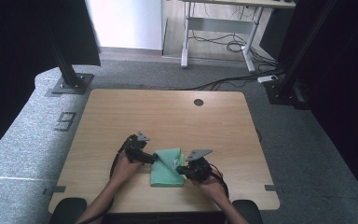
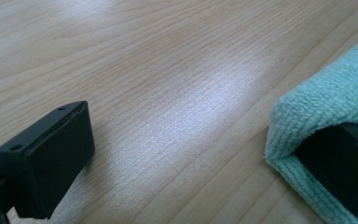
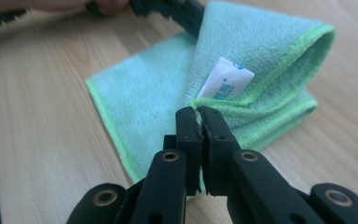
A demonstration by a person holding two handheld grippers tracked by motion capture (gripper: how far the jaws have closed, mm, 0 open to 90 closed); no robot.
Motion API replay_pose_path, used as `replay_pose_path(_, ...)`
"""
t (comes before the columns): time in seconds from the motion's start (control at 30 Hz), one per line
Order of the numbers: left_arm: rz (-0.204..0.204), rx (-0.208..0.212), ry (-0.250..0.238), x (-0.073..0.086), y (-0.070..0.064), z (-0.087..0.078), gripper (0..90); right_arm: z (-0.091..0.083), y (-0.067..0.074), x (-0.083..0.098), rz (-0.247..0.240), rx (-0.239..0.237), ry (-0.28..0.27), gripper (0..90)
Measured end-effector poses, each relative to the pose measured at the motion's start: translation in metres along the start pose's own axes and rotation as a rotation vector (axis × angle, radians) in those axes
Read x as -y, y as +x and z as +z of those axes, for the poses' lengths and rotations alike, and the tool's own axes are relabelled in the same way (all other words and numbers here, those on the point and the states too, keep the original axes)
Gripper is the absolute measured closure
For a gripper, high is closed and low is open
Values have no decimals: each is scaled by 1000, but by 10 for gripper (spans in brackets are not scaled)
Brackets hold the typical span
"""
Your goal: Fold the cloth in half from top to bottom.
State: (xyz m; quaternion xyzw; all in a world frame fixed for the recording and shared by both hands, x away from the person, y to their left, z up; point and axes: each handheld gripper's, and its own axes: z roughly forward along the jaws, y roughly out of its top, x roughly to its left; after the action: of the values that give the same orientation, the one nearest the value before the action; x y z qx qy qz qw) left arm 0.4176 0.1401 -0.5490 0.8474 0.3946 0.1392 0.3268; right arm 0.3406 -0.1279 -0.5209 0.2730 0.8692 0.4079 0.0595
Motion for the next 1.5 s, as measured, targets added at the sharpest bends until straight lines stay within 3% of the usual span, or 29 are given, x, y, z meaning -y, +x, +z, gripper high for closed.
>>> replay_pose_path(0.13,6,22,21,1,-1,-5,0,8,2,7,-9,22,41,859)
replay_pose_path(0.27,32,13,34,4,-4,-12,17,10,1,9,6,18,41,858)
replay_pose_path(0.37,4,24,33,8,-2,-12,12,11,1,10,7,24,40,858)
replay_pose_path(0.57,16,11,20,10,-2,-11,0,9,3,9,3,36,43,858)
replay_pose_path(0.83,7,1,18,11,-3,-11,0,0,15,14,-30,50,43,858)
replay_pose_path(0.93,8,4,20,10,-3,-11,0,3,13,17,-13,44,46,856)
replay_pose_path(1.03,32,35,63,6,-5,-15,19,5,12,18,-6,41,51,853)
replay_pose_path(1.1,82,46,80,4,-9,-21,39,5,12,19,10,38,48,853)
replay_pose_path(1.2,121,135,72,0,-11,-33,35,5,10,20,22,31,43,852)
replay_pose_path(1.27,107,158,47,-2,-9,-40,27,5,11,20,20,32,45,849)
replay_pose_path(1.4,56,124,-11,-14,1,-45,56,5,10,19,18,33,43,846)
replay_pose_path(1.5,52,101,-13,-29,3,-36,68,6,10,19,21,34,43,844)
